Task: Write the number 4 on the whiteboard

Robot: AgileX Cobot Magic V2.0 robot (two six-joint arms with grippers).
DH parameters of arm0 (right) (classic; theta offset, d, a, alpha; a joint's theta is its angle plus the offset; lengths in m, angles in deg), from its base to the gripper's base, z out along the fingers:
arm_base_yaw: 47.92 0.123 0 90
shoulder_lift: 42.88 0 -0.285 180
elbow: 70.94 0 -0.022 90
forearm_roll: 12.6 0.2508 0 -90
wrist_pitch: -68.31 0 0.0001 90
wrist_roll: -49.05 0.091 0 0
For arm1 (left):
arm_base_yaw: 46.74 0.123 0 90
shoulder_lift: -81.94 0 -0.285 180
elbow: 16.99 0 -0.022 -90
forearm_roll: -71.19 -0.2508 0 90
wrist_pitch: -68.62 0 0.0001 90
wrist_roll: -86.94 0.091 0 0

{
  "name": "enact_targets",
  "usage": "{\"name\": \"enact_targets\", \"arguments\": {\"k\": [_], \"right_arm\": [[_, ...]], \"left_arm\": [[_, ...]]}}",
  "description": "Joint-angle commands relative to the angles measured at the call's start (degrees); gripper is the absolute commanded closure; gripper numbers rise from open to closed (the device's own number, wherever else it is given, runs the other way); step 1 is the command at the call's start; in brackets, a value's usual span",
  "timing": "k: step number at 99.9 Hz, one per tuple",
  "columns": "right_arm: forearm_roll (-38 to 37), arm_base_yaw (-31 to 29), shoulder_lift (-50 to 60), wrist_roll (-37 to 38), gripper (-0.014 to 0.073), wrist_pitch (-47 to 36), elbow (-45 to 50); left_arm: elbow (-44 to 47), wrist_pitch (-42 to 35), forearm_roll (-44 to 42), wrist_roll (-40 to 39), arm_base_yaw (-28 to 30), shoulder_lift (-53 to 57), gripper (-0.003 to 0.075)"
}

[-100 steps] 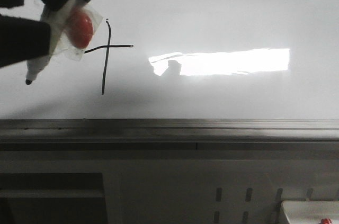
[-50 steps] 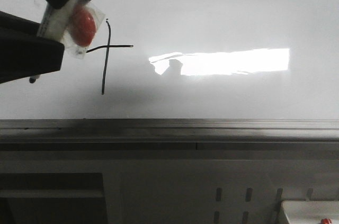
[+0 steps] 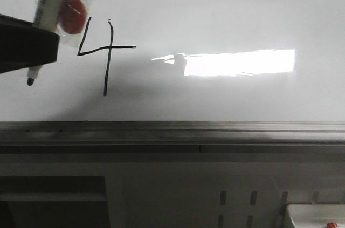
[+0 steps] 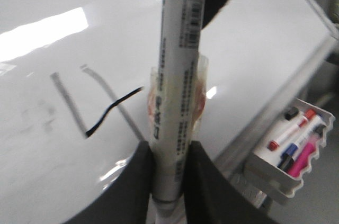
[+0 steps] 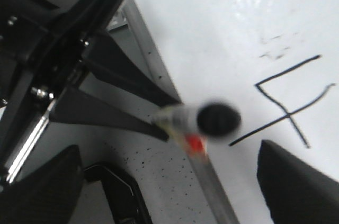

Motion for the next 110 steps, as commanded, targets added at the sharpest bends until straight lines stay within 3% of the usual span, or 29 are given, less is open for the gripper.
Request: {"name": "enact_targets", "arguments": {"k": [1,8,29,59,87,96,110], "right_arm": [[-0.64,-2.33,3.96,-0.13,-0.0036,-4.16,-1.95],[-0.64,-3.66,5.62,0.11,-0.0031,-4.04,-1.95],[-0.39,-4.7,9.06,1.56,-0.0031,-3.47,-1.95],[0.31,-4.7,9.1,1.99,-0.0031,-2.77,-1.95],[0.31,-4.7,9.1,1.99,-0.0031,-2.49,-1.95],[0.31,-4.7,9.1,1.99,-0.0031,-2.49,-1.95],[0.31,-4.7,9.1,2.21,-0.0031,-2.34,-1.95]], "left_arm": [[-1.75,2.35,15.19,-1.68,-0.28,0.16,0.0741],[-2.59,8.11,23.66,-1.68,-0.28,0.16,0.0741],[-7.66,19.37,27.97,-1.57,-0.28,-0.14,0.0741],[-10.81,25.79,33.5,-1.57,-0.28,-3.95,0.0741],[-10.81,25.39,34.29,-1.57,-0.28,-4.8,0.0734],[-10.81,23.98,34.29,-1.57,-0.28,-4.8,0.0638],[-10.81,22.37,34.29,-1.57,-0.28,-4.64,0.0332]]}}
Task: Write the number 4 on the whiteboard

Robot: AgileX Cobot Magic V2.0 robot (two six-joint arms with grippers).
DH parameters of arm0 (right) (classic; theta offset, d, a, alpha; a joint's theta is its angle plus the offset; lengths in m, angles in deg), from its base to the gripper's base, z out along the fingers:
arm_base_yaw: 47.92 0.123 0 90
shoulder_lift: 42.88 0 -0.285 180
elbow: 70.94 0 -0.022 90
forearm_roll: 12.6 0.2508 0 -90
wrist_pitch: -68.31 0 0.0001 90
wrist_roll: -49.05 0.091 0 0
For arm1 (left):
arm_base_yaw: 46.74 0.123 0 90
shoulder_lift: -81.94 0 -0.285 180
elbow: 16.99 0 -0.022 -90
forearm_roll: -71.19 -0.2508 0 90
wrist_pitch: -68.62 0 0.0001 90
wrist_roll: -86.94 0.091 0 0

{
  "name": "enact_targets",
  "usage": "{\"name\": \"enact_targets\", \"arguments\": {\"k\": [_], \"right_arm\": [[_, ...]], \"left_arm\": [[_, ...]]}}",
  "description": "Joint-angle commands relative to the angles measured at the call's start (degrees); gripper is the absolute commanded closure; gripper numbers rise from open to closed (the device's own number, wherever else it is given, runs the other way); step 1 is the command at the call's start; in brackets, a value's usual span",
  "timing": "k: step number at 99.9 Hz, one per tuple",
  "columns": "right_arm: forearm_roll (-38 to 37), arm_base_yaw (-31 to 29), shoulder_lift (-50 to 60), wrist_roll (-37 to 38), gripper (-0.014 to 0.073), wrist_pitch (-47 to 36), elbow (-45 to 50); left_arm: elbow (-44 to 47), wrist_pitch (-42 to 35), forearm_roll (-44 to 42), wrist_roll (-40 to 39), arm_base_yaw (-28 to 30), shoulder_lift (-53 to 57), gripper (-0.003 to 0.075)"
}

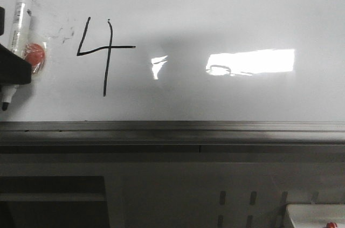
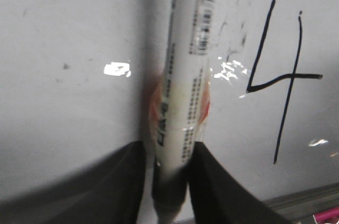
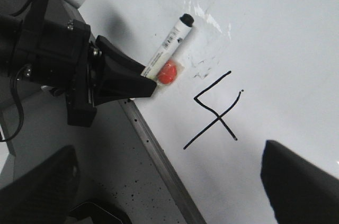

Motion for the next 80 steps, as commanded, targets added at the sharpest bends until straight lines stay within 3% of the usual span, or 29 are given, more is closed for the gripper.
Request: {"name": "enact_targets", "arguments": {"k": [1,9,25,35,36,44,55,80], "right_arm": [[0.54,-0.37,1.74,0.31,-0.0031,-2.99,-1.95],[0.54,-0.5,1.74,0.62,-0.0031,-2.74,-1.95],[0.25,-0.5,2.09,0.62,0.0016,-1.89,-1.85],[-1.0,-0.5,3.4,0.62,0.0264,-1.01,-0.87],[-1.26,-0.5,3.66,0.62,0.0349,-1.01,-0.58],[-3.15,-0.5,5.53,0.62,0.0656,-1.71,1.59],[-3.16,-0.5,10.69,0.81,0.0645,-7.27,7.35],[-3.16,-0.5,28.57,0.81,0.0645,-28.26,29.06]], "left_arm": [[-1.61,-4.92,0.49,-0.51,-0.28,0.62,0.0321],[-1.61,-4.4,0.49,-0.51,-0.28,1.28,0.0256],[-1.61,-4.03,0.28,-0.51,-0.28,5.09,0.0259],[-1.61,-4.03,-0.19,-0.39,-0.28,10.93,0.0272],[-1.61,-4.03,-0.55,-0.39,-0.28,11.38,0.0281],[-1.61,-3.95,-3.33,-0.39,-0.28,16.71,0.041],[-1.61,-3.39,-7.6,-0.27,-0.28,24.78,0.0742],[1.03,0.68,-16.94,-0.17,-0.28,41.61,0.0741]]}}
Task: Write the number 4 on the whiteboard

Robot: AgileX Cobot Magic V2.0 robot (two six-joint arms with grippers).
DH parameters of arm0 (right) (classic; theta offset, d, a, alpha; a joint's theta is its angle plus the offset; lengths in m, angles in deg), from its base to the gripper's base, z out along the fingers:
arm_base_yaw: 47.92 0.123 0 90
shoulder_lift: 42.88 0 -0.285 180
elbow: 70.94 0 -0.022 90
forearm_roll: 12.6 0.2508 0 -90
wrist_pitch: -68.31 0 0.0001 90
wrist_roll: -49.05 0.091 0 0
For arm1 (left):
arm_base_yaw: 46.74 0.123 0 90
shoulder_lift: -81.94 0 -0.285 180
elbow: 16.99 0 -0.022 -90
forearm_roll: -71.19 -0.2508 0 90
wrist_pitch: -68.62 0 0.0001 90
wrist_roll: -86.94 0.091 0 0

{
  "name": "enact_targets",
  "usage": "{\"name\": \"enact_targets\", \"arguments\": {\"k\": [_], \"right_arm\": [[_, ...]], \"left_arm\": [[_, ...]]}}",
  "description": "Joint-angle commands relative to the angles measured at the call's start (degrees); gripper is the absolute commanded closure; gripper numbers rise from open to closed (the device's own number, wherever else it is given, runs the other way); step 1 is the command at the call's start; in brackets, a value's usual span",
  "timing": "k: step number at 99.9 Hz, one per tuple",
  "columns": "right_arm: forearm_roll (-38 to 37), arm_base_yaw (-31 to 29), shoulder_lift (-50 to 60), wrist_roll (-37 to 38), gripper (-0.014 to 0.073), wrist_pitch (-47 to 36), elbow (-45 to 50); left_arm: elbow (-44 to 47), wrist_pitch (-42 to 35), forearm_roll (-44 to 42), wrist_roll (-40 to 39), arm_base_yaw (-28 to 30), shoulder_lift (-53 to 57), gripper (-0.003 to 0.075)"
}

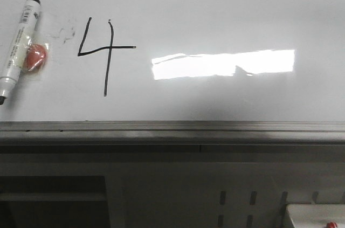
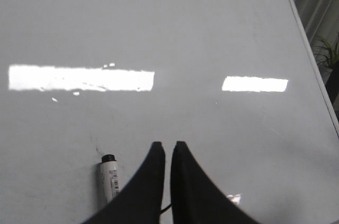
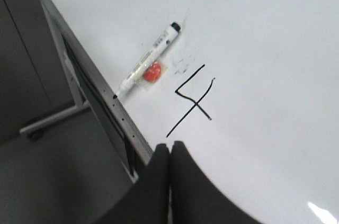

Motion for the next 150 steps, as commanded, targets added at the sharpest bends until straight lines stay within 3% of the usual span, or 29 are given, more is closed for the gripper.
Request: {"name": "enact_targets", "arguments": {"k": [1,13,37,100,114,127,139,150], "right_arm": [[-0.52,-0.25,8.22,0.27,0.0645,-12.81,6.77],[-0.52,-0.25,18.4,0.27,0.0645,-19.42,17.22],[-0.52,-0.25,32.35,0.27,0.0645,-19.99,29.11],[-0.52,-0.25,35.88,0.27,0.0645,-18.76,31.43],[-0.52,-0.25,35.88,0.27,0.0645,-18.76,31.43],[-0.52,-0.25,35.88,0.27,0.0645,-18.76,31.43],[-0.52,-0.25,35.88,0.27,0.0645,-18.76,31.43],[-0.52,-0.25,35.88,0.27,0.0645,-18.76,31.43]], "left_arm": [[0.19,-2.05,-3.87,-0.17,-0.28,4.52,0.0741],[3.66,-2.44,-9.15,-0.06,-0.28,11.4,0.0741],[6.35,-2.86,-12.17,-0.06,-0.28,18.64,0.0741],[6.73,-2.76,-12.3,-0.06,-0.28,18.52,0.0741],[6.98,1.0,-1.32,0.21,0.1,18.42,0.0741],[6.98,6.45,3.48,12.75,2.31,18.42,0.0741],[7.78,7.95,10.11,27.94,9.3,18.42,0.0741],[10.9,7.85,13.21,31.67,17.07,18.74,0.0741]]}}
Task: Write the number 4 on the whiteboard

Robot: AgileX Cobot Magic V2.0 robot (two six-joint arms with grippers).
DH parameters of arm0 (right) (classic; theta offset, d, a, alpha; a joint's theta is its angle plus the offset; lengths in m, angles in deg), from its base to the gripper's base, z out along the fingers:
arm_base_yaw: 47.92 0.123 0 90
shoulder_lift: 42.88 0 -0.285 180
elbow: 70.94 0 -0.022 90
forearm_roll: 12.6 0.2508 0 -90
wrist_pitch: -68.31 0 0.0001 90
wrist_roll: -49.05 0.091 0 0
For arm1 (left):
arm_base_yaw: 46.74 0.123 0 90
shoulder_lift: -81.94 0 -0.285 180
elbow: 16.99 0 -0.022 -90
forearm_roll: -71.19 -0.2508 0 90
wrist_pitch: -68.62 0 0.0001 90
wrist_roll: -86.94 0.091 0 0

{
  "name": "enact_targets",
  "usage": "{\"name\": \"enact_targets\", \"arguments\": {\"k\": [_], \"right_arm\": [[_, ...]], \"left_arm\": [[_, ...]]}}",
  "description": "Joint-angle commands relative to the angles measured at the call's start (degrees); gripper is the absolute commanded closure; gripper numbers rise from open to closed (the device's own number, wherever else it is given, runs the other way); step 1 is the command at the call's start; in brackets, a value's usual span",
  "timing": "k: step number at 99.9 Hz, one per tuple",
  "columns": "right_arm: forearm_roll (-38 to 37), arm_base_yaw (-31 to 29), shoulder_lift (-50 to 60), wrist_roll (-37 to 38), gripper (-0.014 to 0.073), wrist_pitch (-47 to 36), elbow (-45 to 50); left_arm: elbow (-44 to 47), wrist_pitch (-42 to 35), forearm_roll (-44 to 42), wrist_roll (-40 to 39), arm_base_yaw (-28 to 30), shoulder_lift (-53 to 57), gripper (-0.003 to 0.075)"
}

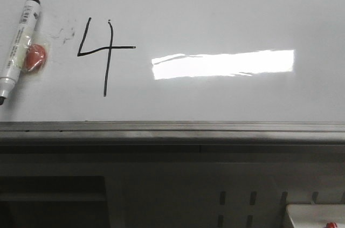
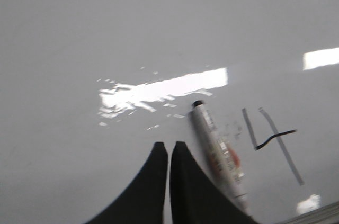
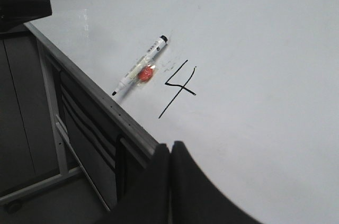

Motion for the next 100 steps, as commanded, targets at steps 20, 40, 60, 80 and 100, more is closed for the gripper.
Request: {"name": "enact_targets", "arguments": {"k": [20,40,60,80,100], "right_arm": [[-0.52,-0.25,-0.28,0.14,0.0645,-4.18,-1.6],[-0.52,-0.25,-0.28,0.14,0.0645,-3.93,-1.6],[-0.52,-0.25,-0.28,0.14,0.0645,-3.93,-1.6],[-0.52,-0.25,-0.28,0.14,0.0645,-3.93,-1.6],[-0.52,-0.25,-0.28,0.14,0.0645,-3.93,-1.6]], "left_arm": [[8.67,-3.31,7.94,4.13,15.08,4.06,0.0741],[13.85,-0.94,7.81,-0.91,15.32,4.06,0.0741],[13.86,4.42,6.65,-0.91,15.32,4.06,0.0741],[13.86,4.42,6.65,-0.91,15.32,4.06,0.0741],[13.86,4.42,6.65,-0.91,15.32,4.06,0.0741]]}}
